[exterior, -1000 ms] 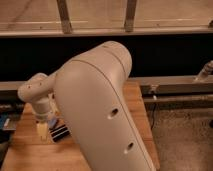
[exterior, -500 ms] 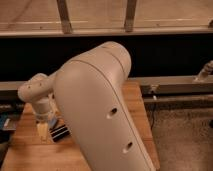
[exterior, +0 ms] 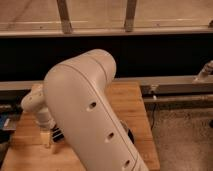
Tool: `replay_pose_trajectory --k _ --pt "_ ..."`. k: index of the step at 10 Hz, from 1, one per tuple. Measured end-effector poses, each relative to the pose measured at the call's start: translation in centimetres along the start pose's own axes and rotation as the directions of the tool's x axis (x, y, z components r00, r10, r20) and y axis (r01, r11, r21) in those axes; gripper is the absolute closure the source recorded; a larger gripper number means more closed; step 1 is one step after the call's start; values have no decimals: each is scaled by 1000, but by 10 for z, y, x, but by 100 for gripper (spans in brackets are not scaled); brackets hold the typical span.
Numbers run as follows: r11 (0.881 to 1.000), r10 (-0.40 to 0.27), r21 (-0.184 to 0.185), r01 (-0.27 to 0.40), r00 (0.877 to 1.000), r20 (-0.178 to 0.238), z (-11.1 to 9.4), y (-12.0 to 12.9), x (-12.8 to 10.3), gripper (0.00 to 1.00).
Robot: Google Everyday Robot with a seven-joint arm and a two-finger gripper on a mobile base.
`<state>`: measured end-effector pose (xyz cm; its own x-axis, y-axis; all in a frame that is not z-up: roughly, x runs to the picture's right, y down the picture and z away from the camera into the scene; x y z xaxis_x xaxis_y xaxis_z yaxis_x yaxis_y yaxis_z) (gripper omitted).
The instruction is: Place the eraser in the ceramic cup
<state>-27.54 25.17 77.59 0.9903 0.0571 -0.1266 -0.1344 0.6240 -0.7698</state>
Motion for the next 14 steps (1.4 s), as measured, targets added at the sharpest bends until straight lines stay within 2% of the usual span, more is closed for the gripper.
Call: replay_pose_trajectory --k 4,9,14 --pt "999 37 -1 -37 999 9 11 -8 13 20" --pt "998 48 30 -49 998 28 17 -18 6 21" --pt "999 28 30 -29 999 29 22 -16 3 68"
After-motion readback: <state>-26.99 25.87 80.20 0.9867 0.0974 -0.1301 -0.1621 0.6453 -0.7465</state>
